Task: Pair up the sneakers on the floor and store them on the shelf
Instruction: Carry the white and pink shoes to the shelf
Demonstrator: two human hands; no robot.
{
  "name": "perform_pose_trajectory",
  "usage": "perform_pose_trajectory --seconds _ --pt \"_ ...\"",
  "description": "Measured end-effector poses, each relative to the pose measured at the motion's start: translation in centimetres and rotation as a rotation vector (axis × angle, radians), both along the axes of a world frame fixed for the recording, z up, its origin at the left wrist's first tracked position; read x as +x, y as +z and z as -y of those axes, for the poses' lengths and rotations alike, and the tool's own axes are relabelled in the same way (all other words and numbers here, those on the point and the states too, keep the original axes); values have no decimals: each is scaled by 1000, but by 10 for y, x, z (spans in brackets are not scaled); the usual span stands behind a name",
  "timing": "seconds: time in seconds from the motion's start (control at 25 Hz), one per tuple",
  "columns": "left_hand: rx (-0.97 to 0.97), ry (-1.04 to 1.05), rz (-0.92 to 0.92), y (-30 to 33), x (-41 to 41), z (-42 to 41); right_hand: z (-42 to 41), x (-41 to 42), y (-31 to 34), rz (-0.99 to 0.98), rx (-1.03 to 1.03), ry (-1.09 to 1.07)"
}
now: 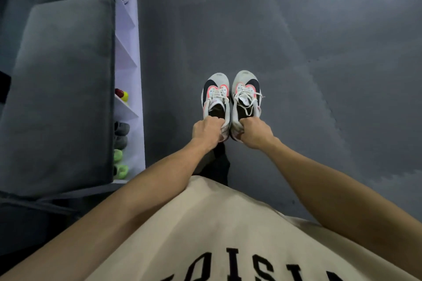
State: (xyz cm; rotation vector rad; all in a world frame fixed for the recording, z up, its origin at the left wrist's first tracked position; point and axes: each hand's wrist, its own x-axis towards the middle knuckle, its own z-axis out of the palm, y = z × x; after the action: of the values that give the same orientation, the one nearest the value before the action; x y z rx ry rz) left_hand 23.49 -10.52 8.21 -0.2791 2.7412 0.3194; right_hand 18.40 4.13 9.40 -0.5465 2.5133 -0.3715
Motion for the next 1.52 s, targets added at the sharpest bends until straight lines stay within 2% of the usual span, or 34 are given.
perform_pose_trajectory --seconds 0.68,0.88,1.12,1.52 --pt "-13 42 -40 -5 -521 117 114 -526 -3 9 -36 3" --pt "-26 100 -93 1 -673 128 131 -690 0 -12 -30 71" --pt "-33 149 -102 13 -820 169 173 -842 18 -49 -28 137" --pt "1 233 -117 3 -1050 341 350 -1084 11 -84 23 226"
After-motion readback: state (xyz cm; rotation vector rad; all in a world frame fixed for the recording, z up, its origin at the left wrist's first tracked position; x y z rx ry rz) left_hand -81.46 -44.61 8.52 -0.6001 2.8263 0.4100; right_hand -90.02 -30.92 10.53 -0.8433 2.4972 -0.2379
